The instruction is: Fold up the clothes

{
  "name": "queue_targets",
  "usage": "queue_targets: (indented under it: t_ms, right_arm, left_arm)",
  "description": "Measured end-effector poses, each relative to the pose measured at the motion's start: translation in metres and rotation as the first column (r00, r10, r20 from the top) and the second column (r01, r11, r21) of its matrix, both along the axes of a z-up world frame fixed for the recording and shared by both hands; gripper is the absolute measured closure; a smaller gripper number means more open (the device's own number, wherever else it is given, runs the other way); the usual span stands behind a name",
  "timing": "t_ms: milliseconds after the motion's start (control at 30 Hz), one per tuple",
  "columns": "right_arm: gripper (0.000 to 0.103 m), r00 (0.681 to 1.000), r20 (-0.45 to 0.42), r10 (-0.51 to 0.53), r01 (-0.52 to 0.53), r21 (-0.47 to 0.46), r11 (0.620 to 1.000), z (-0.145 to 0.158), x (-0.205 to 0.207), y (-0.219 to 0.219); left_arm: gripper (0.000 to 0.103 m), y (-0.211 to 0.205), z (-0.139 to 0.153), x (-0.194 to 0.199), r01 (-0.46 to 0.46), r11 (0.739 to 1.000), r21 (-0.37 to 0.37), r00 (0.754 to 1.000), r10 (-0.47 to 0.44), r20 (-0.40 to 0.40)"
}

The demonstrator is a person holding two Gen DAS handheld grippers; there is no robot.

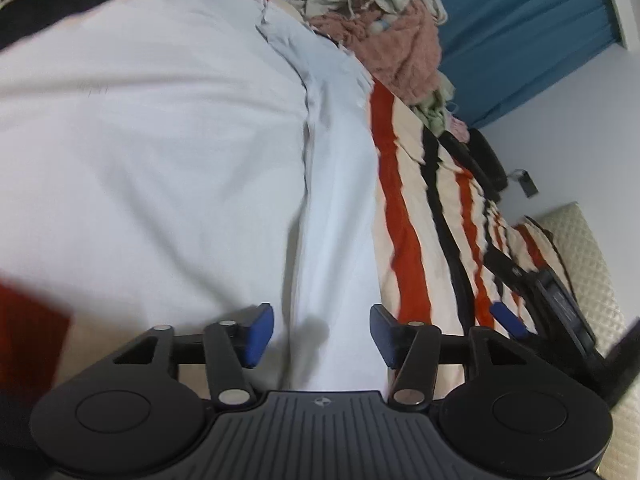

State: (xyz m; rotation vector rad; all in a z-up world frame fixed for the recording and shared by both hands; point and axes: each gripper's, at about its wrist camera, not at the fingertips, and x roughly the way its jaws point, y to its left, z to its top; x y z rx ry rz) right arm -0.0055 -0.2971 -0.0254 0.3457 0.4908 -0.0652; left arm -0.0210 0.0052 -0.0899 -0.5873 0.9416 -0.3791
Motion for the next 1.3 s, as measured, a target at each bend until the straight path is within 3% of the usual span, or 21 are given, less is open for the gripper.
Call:
queue_targets:
  t_ms: [67, 233, 467, 600, 633, 700, 767, 833, 867, 967, 1033, 1100, 1167, 1300]
  right_arm:
    - [0.0, 1.0, 0.011, 0.014, -0.013, -0.008, 1.0, 0.01, 0.013, 0.005]
    - [0.0, 0.994, 0.102, 0.041, -0.03, -0.105, 0.994, 0.026, 0.057, 0.017]
    - [0.0, 0.992, 0.109, 0.063, -0.051, -0.104, 0.993, -0.025, 0.097, 0.012]
    - [0.0, 0.995, 0.07, 0.072, -0.067, -0.068, 0.995, -0.047, 0.12, 0.012]
    - [0.0, 0.995, 0.064, 0.073, -0.069, -0.065, 0.995, -0.052, 0.125, 0.013]
    - [0.0, 0.996, 0.058, 0.073, -0.069, -0.069, 0.995, -0.058, 0.133, 0.014]
    - [0.0, 0.997, 0.05, 0.053, -0.049, -0.067, 0.997, -0.063, 0.139, 0.011]
    - [0.0, 0.999, 0.043, 0.034, -0.033, -0.044, 0.998, -0.067, 0.141, 0.007]
    - [0.0, 0.999, 0.036, 0.029, -0.028, -0.031, 0.999, -0.069, 0.143, 0.006]
    - [0.0, 0.999, 0.025, 0.033, -0.032, -0.01, 0.999, -0.073, 0.146, 0.006]
    - [0.0, 0.999, 0.027, 0.036, -0.036, -0.016, 0.999, -0.073, 0.146, 0.007]
    - [0.0, 0.999, 0.036, 0.034, -0.033, -0.026, 0.999, -0.071, 0.144, 0.007]
    - [0.0, 0.999, 0.046, 0.024, -0.022, -0.03, 0.999, -0.069, 0.142, 0.006]
    - [0.0, 0.998, 0.068, 0.019, -0.016, -0.039, 0.999, -0.062, 0.136, 0.005]
  left_arm:
    - [0.039, 0.0, 0.01, 0.03, -0.018, 1.0, 0.024, 1.0, 0.018, 0.016]
    - [0.037, -0.014, 0.017, 0.141, -0.105, 0.993, 0.057, 0.992, 0.101, 0.074]
    - [0.037, -0.042, -0.012, 0.293, -0.257, 0.963, 0.076, 0.963, 0.248, 0.11]
    - [0.039, -0.056, -0.022, 0.328, -0.29, 0.95, 0.114, 0.932, 0.253, 0.261]
    - [0.039, -0.06, -0.023, 0.337, -0.28, 0.95, 0.14, 0.935, 0.236, 0.265]
    - [0.054, -0.068, -0.028, 0.352, -0.274, 0.939, 0.206, 0.944, 0.222, 0.243]
    - [0.1, -0.07, -0.027, 0.363, -0.296, 0.922, 0.25, 0.94, 0.236, 0.246]
    - [0.101, -0.069, -0.019, 0.373, -0.284, 0.92, 0.269, 0.942, 0.215, 0.259]
    - [0.101, -0.072, -0.011, 0.377, -0.294, 0.901, 0.318, 0.932, 0.196, 0.304]
    - [0.1, -0.078, 0.002, 0.393, -0.302, 0.848, 0.436, 0.918, 0.135, 0.374]
    - [0.093, -0.077, 0.001, 0.396, -0.277, 0.852, 0.445, 0.933, 0.128, 0.336]
    - [0.082, -0.067, -0.001, 0.386, -0.269, 0.873, 0.407, 0.942, 0.151, 0.299]
    - [0.065, -0.055, -0.001, 0.367, -0.266, 0.891, 0.369, 0.944, 0.164, 0.285]
    - [0.056, -0.028, 0.011, 0.3, -0.169, 0.935, 0.312, 0.968, 0.098, 0.232]
